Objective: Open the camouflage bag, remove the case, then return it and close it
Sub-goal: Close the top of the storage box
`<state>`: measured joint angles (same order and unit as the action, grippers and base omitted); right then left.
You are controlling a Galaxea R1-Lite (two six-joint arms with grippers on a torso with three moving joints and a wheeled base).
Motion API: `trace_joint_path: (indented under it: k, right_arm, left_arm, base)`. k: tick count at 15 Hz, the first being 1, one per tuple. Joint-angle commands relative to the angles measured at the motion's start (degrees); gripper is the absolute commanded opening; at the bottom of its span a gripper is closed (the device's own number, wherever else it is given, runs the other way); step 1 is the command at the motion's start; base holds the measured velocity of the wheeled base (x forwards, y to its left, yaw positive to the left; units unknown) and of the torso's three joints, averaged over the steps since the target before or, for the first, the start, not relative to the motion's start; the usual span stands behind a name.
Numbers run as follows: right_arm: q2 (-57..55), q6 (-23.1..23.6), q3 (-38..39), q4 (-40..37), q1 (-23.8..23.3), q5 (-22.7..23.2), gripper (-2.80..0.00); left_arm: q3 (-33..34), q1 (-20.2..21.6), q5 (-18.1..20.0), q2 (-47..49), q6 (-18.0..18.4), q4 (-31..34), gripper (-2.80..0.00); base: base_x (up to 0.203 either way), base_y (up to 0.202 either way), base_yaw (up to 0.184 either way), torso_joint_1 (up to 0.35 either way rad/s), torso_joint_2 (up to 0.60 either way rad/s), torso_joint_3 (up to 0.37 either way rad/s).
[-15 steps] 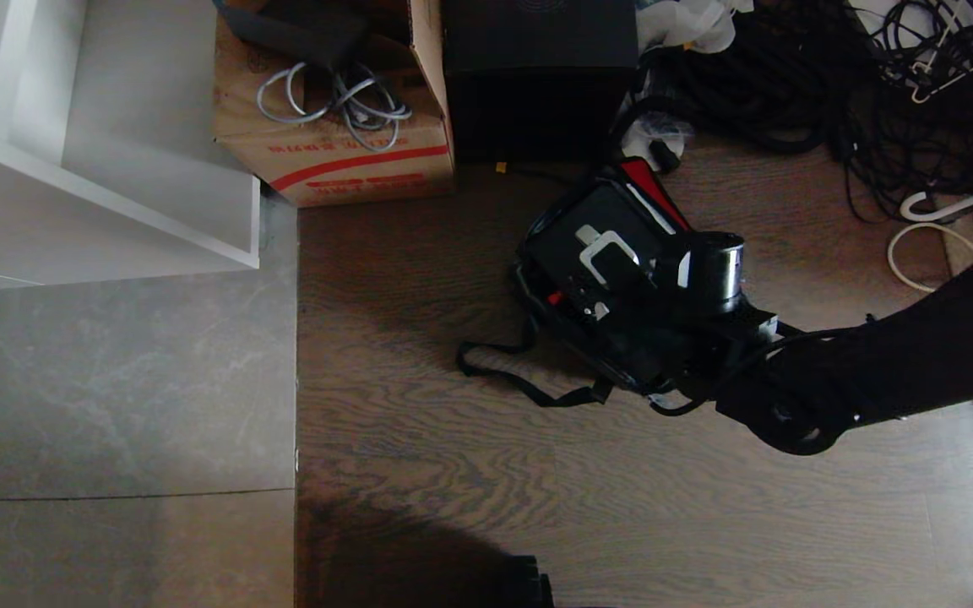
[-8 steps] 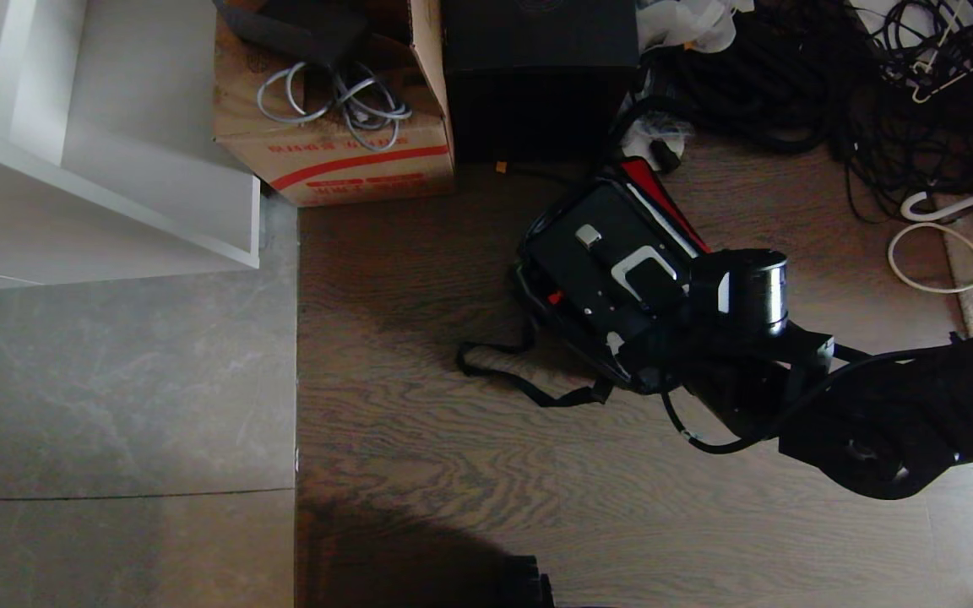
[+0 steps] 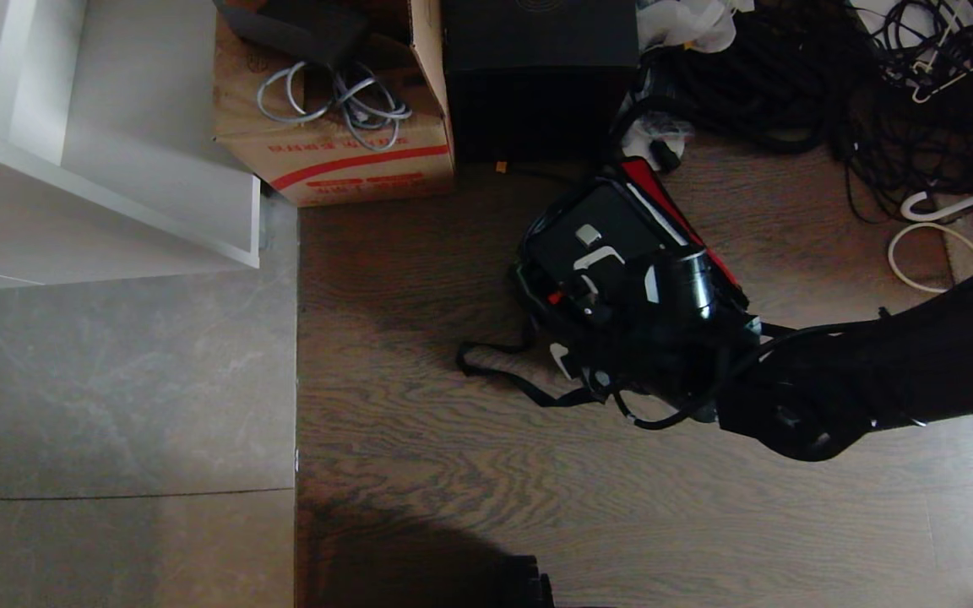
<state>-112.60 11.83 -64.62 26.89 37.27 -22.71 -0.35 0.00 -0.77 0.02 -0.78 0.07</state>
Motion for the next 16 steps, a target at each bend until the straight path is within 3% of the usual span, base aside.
trace_joint_path:
  k: [1,4,9,16]
  right_arm:
    - [-4.7,-0.8,-2.6,0.4,0.0,2.4,0.00]
    - [-6.9,-6.7,-3.2,0.9,0.0,2.7,0.00]
    - [-12.4,-7.6,-8.8,0.8,-0.5,8.2,0.00]
    - [-14.2,-8.4,-12.3,0.5,-1.8,8.3,0.00]
  left_arm:
    - [0.0,0.0,0.0,0.0,0.0,0.0,-2.80]
    - [0.0,0.0,0.0,0.0,0.0,0.0,-2.80]
    - [0.0,0.0,0.1,0.0,0.0,0.0,-2.80]
    - [0.1,0.0,0.1,0.0,0.0,0.0,-2.80]
  base:
    - [0.000,0.000,0.000,0.000,0.00,0.000]
    - [0.000,0.000,0.000,0.000,0.00,0.000]
    - [0.000,0.000,0.000,0.000,0.00,0.000]
    - [0.000,0.000,0.000,0.000,0.00,0.000]
